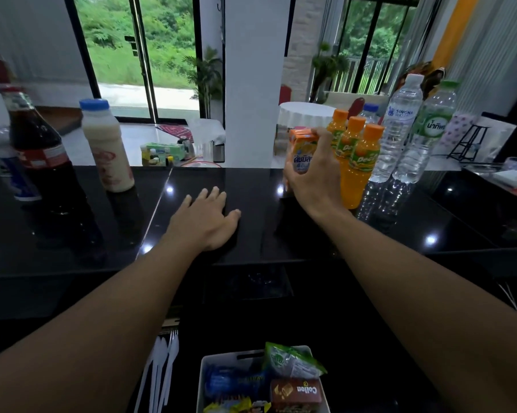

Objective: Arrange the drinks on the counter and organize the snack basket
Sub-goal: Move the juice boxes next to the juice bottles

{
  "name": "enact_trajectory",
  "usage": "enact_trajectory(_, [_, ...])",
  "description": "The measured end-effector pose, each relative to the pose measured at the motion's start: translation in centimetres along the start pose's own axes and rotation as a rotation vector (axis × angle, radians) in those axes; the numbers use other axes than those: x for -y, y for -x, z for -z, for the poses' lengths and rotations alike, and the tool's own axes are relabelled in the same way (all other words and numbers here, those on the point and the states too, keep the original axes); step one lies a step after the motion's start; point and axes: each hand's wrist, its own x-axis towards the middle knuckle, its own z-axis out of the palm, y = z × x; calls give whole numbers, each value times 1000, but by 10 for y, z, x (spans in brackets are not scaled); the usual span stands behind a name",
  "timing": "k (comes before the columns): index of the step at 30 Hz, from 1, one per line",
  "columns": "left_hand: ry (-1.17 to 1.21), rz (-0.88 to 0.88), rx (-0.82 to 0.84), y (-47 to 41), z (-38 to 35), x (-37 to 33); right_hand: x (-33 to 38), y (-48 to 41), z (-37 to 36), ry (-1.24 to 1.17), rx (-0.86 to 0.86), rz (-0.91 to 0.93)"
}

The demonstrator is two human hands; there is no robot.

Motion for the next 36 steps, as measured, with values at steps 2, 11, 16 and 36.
enact_trajectory(2, [6, 2, -12, -1, -1, 1, -8, -5, 0, 23, 9, -34])
enact_trajectory(11, [3, 7, -31, 2, 1, 0, -22, 12, -11, 129, 85, -121])
enact_trajectory(16, [7, 9, -27, 2, 2, -1, -24, 9, -16, 172, 79, -140])
enact_trajectory(36, [-7, 13, -22, 1, 1, 0, -11, 28, -4, 239, 83, -151])
